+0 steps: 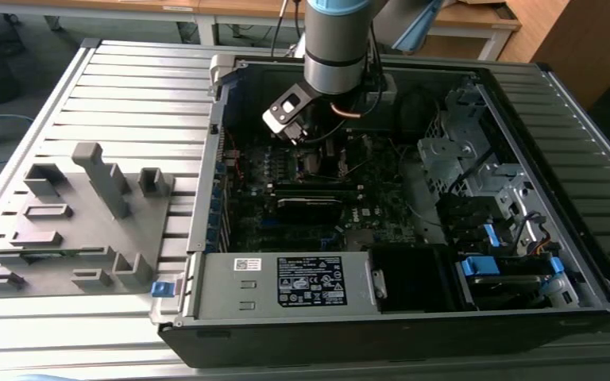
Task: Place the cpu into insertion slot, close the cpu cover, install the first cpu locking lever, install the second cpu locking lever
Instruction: 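Place the cpu into insertion slot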
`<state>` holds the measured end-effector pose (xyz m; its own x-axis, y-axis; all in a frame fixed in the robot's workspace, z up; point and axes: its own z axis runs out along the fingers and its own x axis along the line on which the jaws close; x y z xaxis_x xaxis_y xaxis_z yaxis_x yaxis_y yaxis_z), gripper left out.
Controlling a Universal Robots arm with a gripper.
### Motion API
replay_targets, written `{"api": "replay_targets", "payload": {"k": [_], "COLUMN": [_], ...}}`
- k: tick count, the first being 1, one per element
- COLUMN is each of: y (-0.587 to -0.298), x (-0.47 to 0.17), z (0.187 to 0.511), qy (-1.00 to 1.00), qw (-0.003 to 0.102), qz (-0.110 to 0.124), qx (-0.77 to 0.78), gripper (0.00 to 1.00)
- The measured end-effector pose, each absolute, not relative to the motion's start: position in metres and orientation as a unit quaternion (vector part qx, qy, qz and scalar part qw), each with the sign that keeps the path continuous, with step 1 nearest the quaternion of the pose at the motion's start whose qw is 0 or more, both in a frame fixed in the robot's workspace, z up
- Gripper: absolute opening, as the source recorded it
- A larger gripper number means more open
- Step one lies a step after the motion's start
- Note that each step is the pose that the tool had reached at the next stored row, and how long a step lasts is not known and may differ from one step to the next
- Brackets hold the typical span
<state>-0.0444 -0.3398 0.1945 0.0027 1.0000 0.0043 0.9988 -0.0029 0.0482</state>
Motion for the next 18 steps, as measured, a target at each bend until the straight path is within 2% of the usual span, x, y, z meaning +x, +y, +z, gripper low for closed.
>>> {"api": "replay_targets", "payload": {"k": [18], "y": [-0.3386], "x": [-0.0419], "z": [0.1939], "qy": [0.706], "qw": [0.018], "qz": [0.016], "qx": [0.708], "gripper": [0.54]}}
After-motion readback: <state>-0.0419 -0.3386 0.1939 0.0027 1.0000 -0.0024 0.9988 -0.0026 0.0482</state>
